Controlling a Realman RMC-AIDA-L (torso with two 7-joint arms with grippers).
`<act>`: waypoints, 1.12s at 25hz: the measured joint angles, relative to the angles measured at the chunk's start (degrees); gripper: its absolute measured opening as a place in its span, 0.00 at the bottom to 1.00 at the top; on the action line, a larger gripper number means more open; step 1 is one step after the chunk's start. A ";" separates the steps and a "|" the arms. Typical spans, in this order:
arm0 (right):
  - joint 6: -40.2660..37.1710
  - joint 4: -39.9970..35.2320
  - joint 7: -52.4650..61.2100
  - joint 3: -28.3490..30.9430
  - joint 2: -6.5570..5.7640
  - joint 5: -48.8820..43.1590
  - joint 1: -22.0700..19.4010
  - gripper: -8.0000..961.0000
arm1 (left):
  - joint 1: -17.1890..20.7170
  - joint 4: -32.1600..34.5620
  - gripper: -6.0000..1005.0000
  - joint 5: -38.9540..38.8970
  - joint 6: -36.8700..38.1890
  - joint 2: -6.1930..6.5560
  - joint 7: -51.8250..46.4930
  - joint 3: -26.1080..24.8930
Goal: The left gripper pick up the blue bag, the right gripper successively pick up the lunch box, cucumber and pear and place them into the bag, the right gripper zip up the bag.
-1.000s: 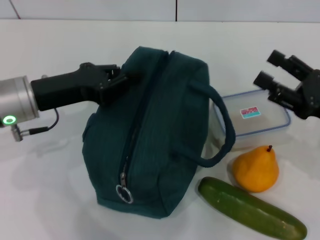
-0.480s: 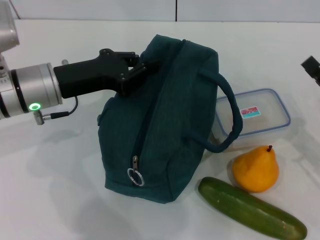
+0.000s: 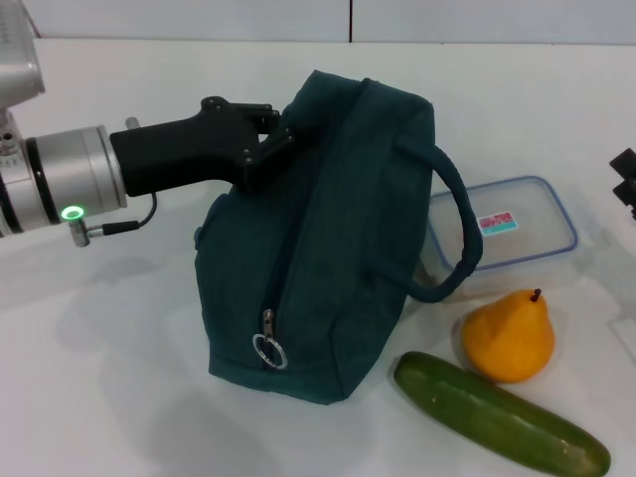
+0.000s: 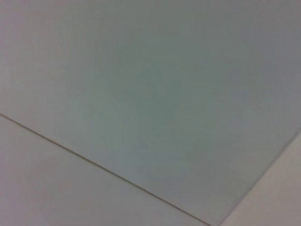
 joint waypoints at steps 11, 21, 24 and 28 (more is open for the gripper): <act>3.65 3.68 2.57 0.06 -0.02 -0.13 1.85 0.86 | -0.17 -0.61 0.12 0.14 -0.64 -0.06 0.56 0.90; 8.93 5.69 6.20 0.60 -0.01 -2.30 5.50 0.86 | -0.65 -0.80 0.13 0.20 -0.76 -0.07 1.37 2.43; 9.32 5.86 6.90 0.72 -0.01 -3.24 6.56 0.86 | -1.26 -2.12 0.12 0.19 -0.77 -0.06 2.48 2.44; 9.15 5.79 7.67 0.85 -0.01 -4.55 8.02 0.85 | -1.72 -3.03 0.12 -0.01 -1.14 -0.06 2.91 2.44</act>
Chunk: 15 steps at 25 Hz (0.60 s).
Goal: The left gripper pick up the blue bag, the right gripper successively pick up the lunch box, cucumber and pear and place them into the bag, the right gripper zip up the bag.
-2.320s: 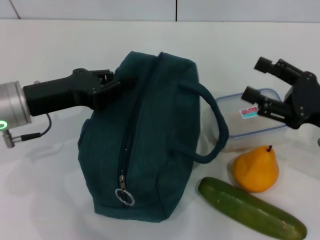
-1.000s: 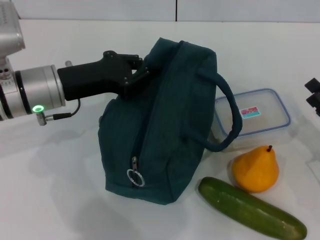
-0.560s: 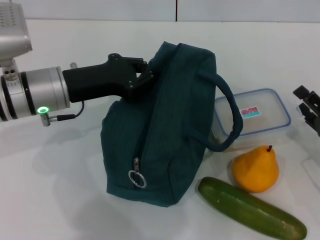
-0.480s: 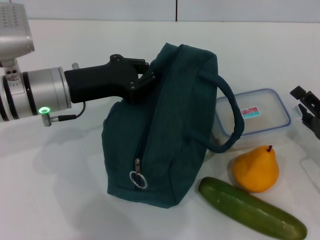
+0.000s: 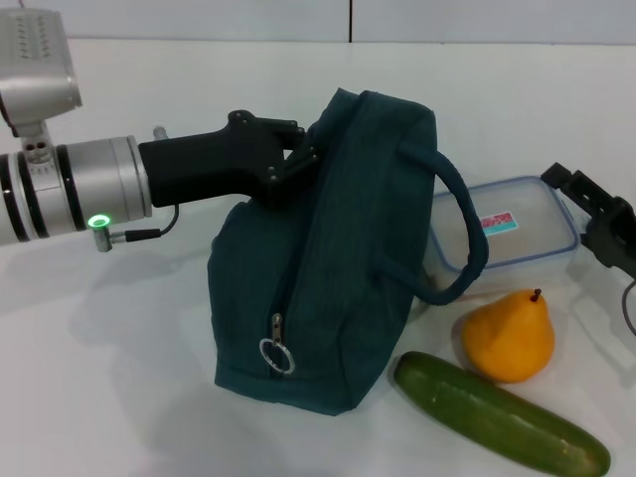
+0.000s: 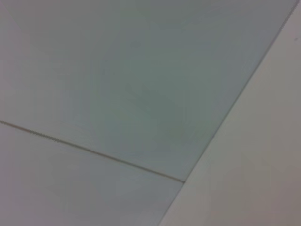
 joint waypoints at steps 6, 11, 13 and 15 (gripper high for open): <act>-1.16 0.16 0.03 0.05 0.00 -0.67 1.06 0.80 | -0.94 -0.44 0.12 -0.20 -0.16 -0.07 0.00 0.00; -2.17 -0.20 0.06 0.58 0.00 -0.74 0.96 0.76 | -1.07 -0.47 0.12 -0.22 -0.16 -0.09 0.00 -0.01; -2.34 -0.28 0.07 0.76 0.00 -0.73 0.81 0.73 | -1.08 -0.47 0.12 -0.20 -0.16 -0.09 0.00 0.00; -2.35 -0.28 0.08 0.77 0.00 -0.73 0.79 0.70 | -1.09 -0.47 0.12 -0.20 -0.16 -0.09 0.03 -0.01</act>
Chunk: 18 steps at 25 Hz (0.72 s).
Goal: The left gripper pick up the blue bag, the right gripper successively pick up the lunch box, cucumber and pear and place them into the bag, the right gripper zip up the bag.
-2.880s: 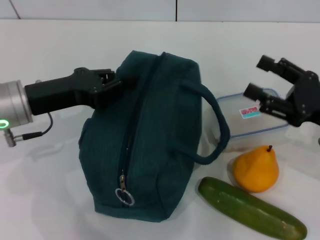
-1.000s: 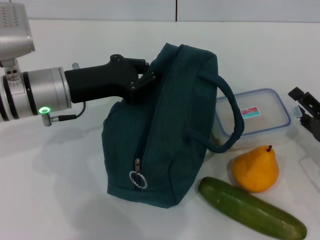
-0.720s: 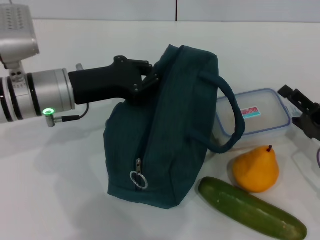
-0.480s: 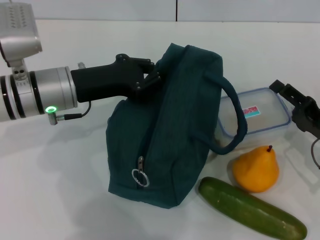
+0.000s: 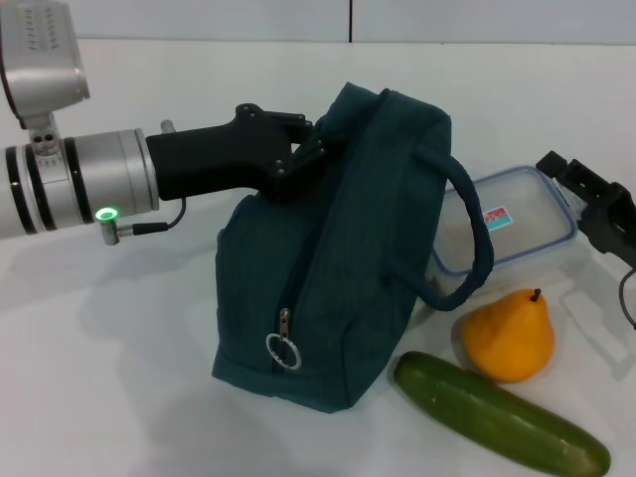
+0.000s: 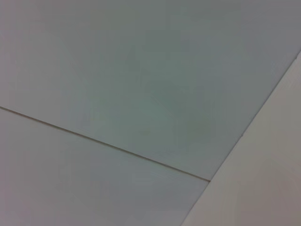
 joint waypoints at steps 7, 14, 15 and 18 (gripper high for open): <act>-0.25 -0.19 -0.88 0.00 0.00 -0.03 0.06 0.44 | -0.16 0.01 0.12 -0.03 -0.13 0.01 0.43 0.00; -2.72 -0.25 -3.45 0.00 0.00 -0.10 0.12 0.22 | -0.17 -0.03 0.12 -0.04 -0.17 -0.02 0.49 0.00; -2.72 -0.25 -3.45 0.00 0.00 -0.10 0.12 0.22 | -0.17 -0.04 0.12 -0.04 -0.17 -0.02 0.49 0.00; -2.65 0.03 -4.27 -0.23 0.00 -0.10 0.24 0.22 | -0.17 -0.06 0.12 -0.06 -0.17 -0.01 0.50 0.00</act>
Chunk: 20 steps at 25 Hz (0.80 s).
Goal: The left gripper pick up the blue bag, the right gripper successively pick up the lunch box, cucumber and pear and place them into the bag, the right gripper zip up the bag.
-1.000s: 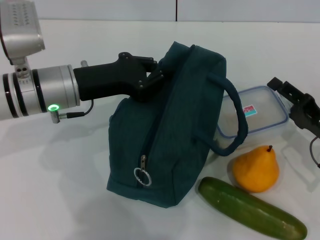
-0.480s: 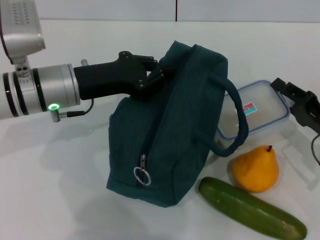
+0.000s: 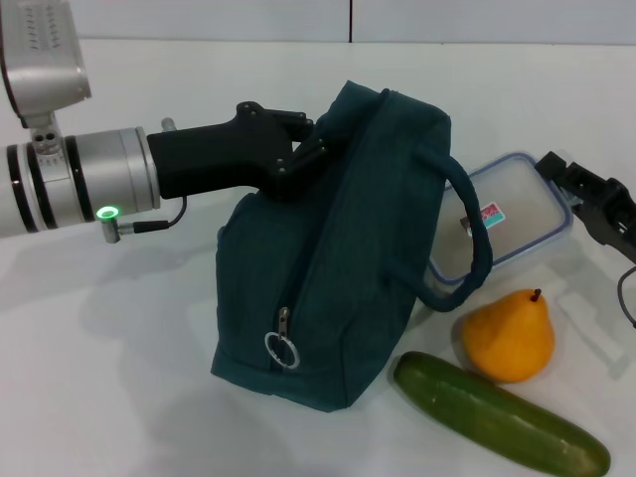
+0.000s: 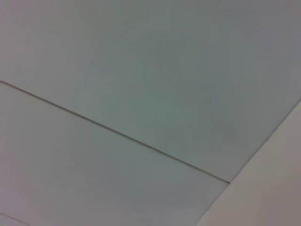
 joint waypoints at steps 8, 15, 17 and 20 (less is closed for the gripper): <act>-3.49 -0.28 -4.28 0.22 0.00 -0.86 -0.98 0.22 | 0.25 -0.02 0.12 -0.07 0.15 0.01 0.00 0.04; -5.55 -0.45 -6.98 0.23 0.00 -0.79 -1.55 0.22 | 0.40 0.12 0.12 -1.40 1.08 0.02 -0.33 0.62; -5.55 -0.57 -7.78 0.23 0.00 -0.60 -1.83 0.21 | 0.38 0.44 0.12 -1.49 1.85 0.13 -1.18 0.57; -5.44 -1.58 -8.40 0.23 0.00 -0.62 -2.76 0.21 | 0.10 1.40 0.12 -1.60 2.89 0.31 -3.11 0.32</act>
